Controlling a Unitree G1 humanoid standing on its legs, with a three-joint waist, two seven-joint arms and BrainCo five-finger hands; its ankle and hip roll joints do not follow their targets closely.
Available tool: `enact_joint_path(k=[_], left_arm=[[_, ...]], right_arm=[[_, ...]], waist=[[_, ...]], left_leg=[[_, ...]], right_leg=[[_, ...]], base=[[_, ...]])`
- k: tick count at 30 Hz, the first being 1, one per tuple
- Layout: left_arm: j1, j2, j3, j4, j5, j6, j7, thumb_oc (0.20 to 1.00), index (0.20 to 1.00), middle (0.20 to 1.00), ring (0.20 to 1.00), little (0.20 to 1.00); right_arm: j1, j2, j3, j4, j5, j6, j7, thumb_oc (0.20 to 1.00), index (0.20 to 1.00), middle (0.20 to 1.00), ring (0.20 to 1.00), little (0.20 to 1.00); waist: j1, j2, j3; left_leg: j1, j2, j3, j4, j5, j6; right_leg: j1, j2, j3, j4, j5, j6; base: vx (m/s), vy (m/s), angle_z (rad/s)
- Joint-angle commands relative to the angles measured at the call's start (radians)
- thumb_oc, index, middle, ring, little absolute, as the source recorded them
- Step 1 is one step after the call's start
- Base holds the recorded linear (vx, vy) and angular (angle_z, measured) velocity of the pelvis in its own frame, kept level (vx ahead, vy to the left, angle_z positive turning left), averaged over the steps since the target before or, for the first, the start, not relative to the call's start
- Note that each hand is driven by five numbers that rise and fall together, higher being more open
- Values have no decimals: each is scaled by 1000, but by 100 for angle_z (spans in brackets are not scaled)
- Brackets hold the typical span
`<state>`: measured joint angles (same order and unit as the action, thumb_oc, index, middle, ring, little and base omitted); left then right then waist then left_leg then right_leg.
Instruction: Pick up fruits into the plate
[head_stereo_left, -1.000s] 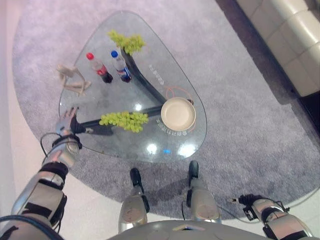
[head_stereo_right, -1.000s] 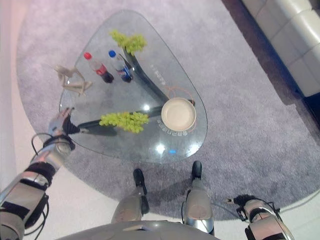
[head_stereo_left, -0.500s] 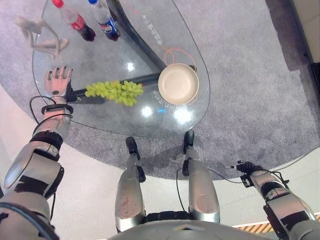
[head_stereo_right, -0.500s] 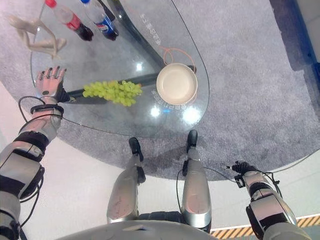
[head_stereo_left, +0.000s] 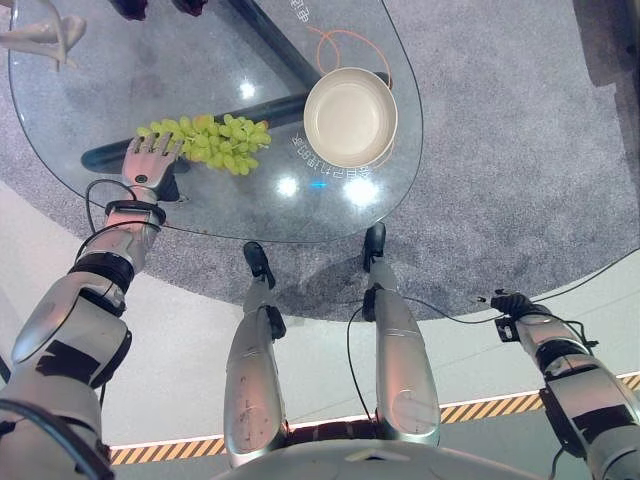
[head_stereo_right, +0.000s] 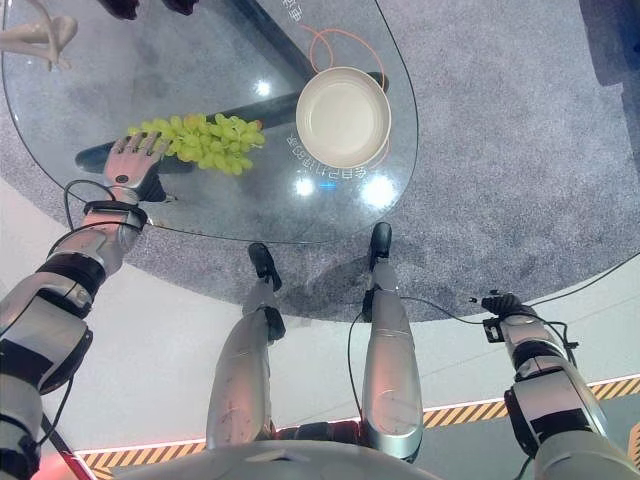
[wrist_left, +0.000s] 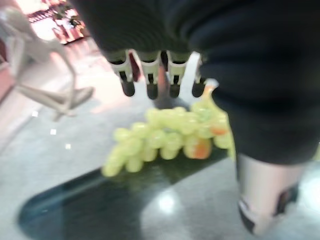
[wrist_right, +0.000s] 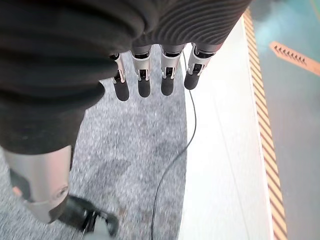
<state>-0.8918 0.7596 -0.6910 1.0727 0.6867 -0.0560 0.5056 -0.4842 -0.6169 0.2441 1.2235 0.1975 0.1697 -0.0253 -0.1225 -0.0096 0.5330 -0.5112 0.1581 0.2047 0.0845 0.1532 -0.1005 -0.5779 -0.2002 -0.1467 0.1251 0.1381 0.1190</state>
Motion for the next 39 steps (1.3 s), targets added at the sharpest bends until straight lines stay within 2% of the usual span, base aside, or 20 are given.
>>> enact_joint_path(k=[1, 4, 8, 10, 13, 17, 23, 29, 35, 38, 39], left_arm=[[-53, 44, 6, 31, -3, -21, 22, 1000, 1000, 1000, 1000, 1000], [-58, 43, -6, 25, 18, -11, 56, 1000, 1000, 1000, 1000, 1000], [-75, 47, 18, 40, -14, 93, 163, 1000, 1000, 1000, 1000, 1000], [-83, 51, 49, 53, -13, 116, 219, 1000, 1000, 1000, 1000, 1000], [-103, 59, 90, 76, -36, 172, 261, 1000, 1000, 1000, 1000, 1000], [-131, 66, 108, 110, -44, 200, 274, 1000, 1000, 1000, 1000, 1000], [-173, 60, 93, 141, -40, 203, 259, 1000, 1000, 1000, 1000, 1000], [-210, 44, 64, 163, -12, 176, 233, 1000, 1000, 1000, 1000, 1000], [-235, 44, 20, 154, 28, 119, 193, 1000, 1000, 1000, 1000, 1000], [-248, 43, -3, 145, 17, 118, 135, 1000, 1000, 1000, 1000, 1000], [-243, 39, -16, 150, 15, 100, 98, 1000, 1000, 1000, 1000, 1000]], right_arm=[[26, -45, 0, -2, 22, 14, -9, 1000, 1000, 1000, 1000, 1000], [39, -40, 3, -7, 17, 2, -7, 1000, 1000, 1000, 1000, 1000], [66, -22, 16, -4, 19, -17, -5, 1000, 1000, 1000, 1000, 1000], [80, -9, 21, -3, 22, -24, -8, 1000, 1000, 1000, 1000, 1000], [113, 20, 33, -4, 29, -41, -21, 1000, 1000, 1000, 1000, 1000], [137, 33, 41, -9, 36, -57, -29, 1000, 1000, 1000, 1000, 1000], [140, 38, 48, -17, 40, -80, -39, 1000, 1000, 1000, 1000, 1000], [117, 37, 59, -33, 59, -96, -54, 1000, 1000, 1000, 1000, 1000], [113, 30, 62, -58, 68, -109, -64, 1000, 1000, 1000, 1000, 1000], [116, 28, 63, -66, 62, -117, -71, 1000, 1000, 1000, 1000, 1000], [123, 28, 67, -65, 61, -124, -74, 1000, 1000, 1000, 1000, 1000]], waist=[[-4, -38, -13], [-10, -42, -13], [-20, -48, -13], [-23, -52, -13], [-29, -59, -13], [-37, -64, -13], [-49, -70, -13], [-59, -80, -13], [-69, -83, -13], [-76, -81, -13], [-74, -76, -13]], left_leg=[[-98, -67, 41, 163, -137, 18], [-119, -64, 40, 178, -143, 19], [-143, -62, 42, 200, -152, 20], [-150, -63, 40, 208, -156, 21], [-160, -65, 35, 218, -160, 21], [-169, -66, 37, 218, -159, 20], [-197, -62, 35, 237, -167, 20], [-225, -58, 36, 252, -171, 18], [-256, -56, 38, 275, -180, 19], [-269, -55, 39, 287, -184, 21], [-255, -51, 28, 303, -222, 13]], right_leg=[[-66, 73, -22, 118, -80, -10], [-88, 75, -18, 128, -79, -13], [-112, 76, -14, 141, -80, -16], [-118, 76, -11, 143, -80, -18], [-125, 78, -5, 143, -78, -20], [-134, 80, -2, 137, -73, -22], [-161, 84, 5, 150, -72, -24], [-186, 90, 11, 156, -68, -24], [-216, 92, 17, 169, -64, -23], [-231, 92, 21, 174, -63, -22], [-217, 96, 24, 187, -92, -13]], base=[[0, 0, 0], [0, 0, 0], [0, 0, 0], [12, -15, -1], [36, -32, -2], [0, 0, 0], [0, 0, 0], [0, 0, 0], [0, 0, 0], [32, 15, 0], [93, 41, 0]])
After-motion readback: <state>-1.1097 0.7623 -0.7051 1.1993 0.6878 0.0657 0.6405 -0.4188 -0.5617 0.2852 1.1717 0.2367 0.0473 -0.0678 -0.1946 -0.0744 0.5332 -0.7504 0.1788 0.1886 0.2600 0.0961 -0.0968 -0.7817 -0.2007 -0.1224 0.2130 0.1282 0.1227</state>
